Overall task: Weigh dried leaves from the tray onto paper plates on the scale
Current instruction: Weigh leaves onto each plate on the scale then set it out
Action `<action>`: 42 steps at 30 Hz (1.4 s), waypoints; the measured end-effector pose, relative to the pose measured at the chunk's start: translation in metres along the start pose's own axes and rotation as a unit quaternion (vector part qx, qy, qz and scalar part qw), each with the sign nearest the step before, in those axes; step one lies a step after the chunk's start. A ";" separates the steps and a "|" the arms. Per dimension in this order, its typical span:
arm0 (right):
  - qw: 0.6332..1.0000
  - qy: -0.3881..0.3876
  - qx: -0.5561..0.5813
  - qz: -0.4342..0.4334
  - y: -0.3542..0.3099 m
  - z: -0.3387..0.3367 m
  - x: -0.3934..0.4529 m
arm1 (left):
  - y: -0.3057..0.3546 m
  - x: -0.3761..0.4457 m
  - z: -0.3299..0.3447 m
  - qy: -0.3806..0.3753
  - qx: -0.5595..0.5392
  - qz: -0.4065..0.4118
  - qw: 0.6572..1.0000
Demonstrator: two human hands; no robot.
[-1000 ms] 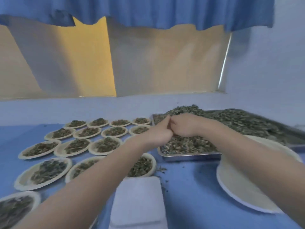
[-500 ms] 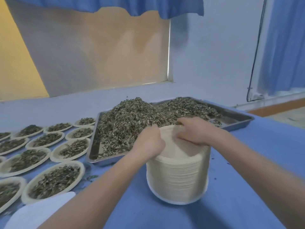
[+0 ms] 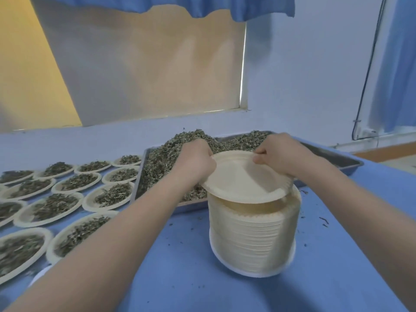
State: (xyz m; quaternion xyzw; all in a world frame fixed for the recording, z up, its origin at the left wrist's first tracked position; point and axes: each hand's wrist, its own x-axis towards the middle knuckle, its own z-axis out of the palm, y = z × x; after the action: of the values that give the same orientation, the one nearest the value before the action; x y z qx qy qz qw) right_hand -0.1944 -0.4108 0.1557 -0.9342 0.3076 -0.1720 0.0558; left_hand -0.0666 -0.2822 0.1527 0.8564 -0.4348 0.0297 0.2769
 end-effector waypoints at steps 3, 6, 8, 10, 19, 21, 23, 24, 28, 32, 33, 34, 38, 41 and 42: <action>0.999 0.014 0.010 -0.030 -0.031 -0.003 0.002 | -0.019 -0.009 -0.029 0.014 -0.024 -0.026 0.999; 0.998 0.007 0.022 -0.059 -0.078 0.004 0.004 | -0.055 -0.029 -0.059 0.045 -0.041 -0.066 0.996; 0.995 -0.008 0.035 -0.092 -0.115 0.016 0.003 | -0.085 -0.050 -0.078 0.058 -0.050 -0.097 0.992; 0.991 -0.030 0.054 -0.117 -0.155 0.034 0.001 | -0.120 -0.076 -0.094 0.074 -0.041 -0.131 0.988; 0.967 -0.156 0.051 -0.193 -0.271 0.145 -0.032 | -0.255 -0.172 -0.089 0.129 -0.071 -0.297 0.943; 0.968 -0.146 0.058 -0.195 -0.271 0.160 -0.033 | -0.270 -0.173 -0.073 0.134 -0.084 -0.312 0.937; 0.970 -0.141 0.048 -0.194 -0.269 0.172 -0.031 | -0.278 -0.172 -0.061 0.140 -0.106 -0.321 0.931; 0.970 -0.138 0.042 -0.194 -0.267 0.178 -0.029 | -0.281 -0.171 -0.056 0.141 -0.118 -0.324 0.928; 0.973 -0.104 0.081 -0.190 -0.259 0.195 -0.024 | -0.286 -0.170 -0.044 0.152 -0.130 -0.317 0.927; 0.966 -0.102 0.188 -0.146 -0.253 0.197 -0.024 | -0.289 -0.175 -0.045 0.196 -0.200 -0.299 0.912; 0.957 -0.103 0.237 -0.129 -0.250 0.197 -0.025 | -0.290 -0.177 -0.046 0.223 -0.227 -0.289 0.903; 0.945 -0.102 0.290 -0.114 -0.247 0.197 -0.026 | -0.290 -0.181 -0.047 0.253 -0.251 -0.275 0.893; 0.873 -0.108 0.474 -0.045 -0.235 0.202 -0.036 | -0.288 -0.204 -0.041 0.386 -0.376 -0.198 0.819; 0.843 -0.108 0.526 -0.028 -0.233 0.207 -0.037 | -0.285 -0.216 -0.033 0.445 -0.424 -0.131 0.778; 0.835 -0.104 0.540 -0.023 -0.234 0.209 -0.036 | -0.284 -0.218 -0.032 0.453 -0.419 -0.109 0.779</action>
State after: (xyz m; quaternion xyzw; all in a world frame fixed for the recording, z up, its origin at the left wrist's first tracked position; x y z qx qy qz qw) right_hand -0.0175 -0.2013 -0.0007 -0.7750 0.1370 -0.2134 0.5789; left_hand 0.0201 0.0256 -0.0108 0.5853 -0.1320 0.1984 0.7750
